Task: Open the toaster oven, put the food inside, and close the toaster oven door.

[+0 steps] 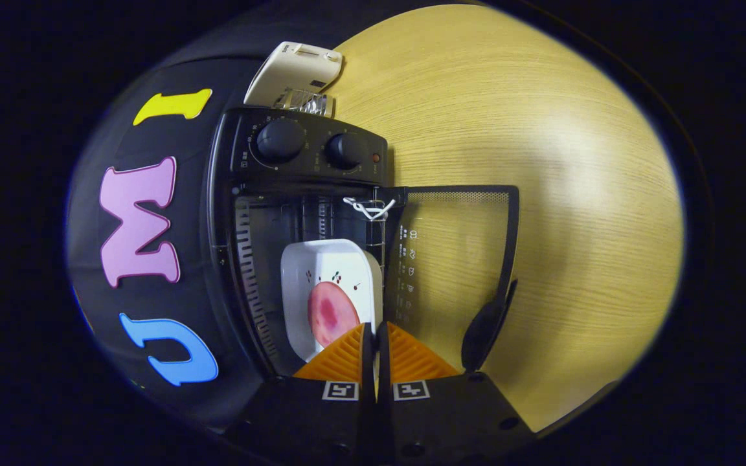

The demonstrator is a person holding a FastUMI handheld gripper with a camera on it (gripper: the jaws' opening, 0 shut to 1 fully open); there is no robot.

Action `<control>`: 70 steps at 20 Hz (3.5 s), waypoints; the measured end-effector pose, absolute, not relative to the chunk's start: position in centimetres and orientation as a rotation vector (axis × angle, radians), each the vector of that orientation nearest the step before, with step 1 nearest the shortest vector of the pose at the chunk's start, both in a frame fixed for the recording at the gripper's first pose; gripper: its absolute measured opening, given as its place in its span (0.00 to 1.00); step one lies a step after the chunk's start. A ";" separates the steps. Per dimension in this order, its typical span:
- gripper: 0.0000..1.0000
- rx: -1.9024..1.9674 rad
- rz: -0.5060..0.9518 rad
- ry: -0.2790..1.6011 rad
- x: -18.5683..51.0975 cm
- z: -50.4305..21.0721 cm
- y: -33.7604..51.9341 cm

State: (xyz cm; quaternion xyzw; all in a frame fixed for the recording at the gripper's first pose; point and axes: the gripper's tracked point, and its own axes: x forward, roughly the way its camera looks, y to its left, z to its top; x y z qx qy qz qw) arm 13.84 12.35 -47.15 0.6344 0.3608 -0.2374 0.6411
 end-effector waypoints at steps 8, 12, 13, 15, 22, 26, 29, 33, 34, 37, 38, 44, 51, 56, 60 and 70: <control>0.05 1.433 -0.634 0.777 17.9 -48.7 12.8; 0.08 1.461 -0.618 0.768 18.5 -48.8 13.2; 0.08 1.479 -0.601 0.762 18.8 -48.7 13.5; 0.13 1.517 -0.573 0.752 18.8 -48.0 13.8; 0.92 1.478 -0.472 0.837 16.4 -46.7 15.0; 0.99 1.487 -0.378 0.824 14.6 -43.6 15.2; 0.99 1.391 -0.288 0.781 13.3 -41.0 14.2; 0.99 1.134 -0.104 0.734 11.5 -38.8 13.6; 0.99 1.059 -0.064 0.727 10.9 -38.8 13.5; 0.99 0.782 0.008 0.728 8.6 -40.1 12.4; 0.99 0.673 0.027 0.737 7.8 -40.9 12.1; 0.99 0.133 0.125 0.871 3.3 -46.4 11.2; 1.00 0.049 0.131 0.995 2.0 -51.2 12.2; 0.99 0.048 0.094 1.053 2.6 -53.4 12.2; 0.99 0.055 0.062 1.072 3.4 -54.4 11.8; 0.99 0.020 0.105 1.000 4.3 -50.9 12.3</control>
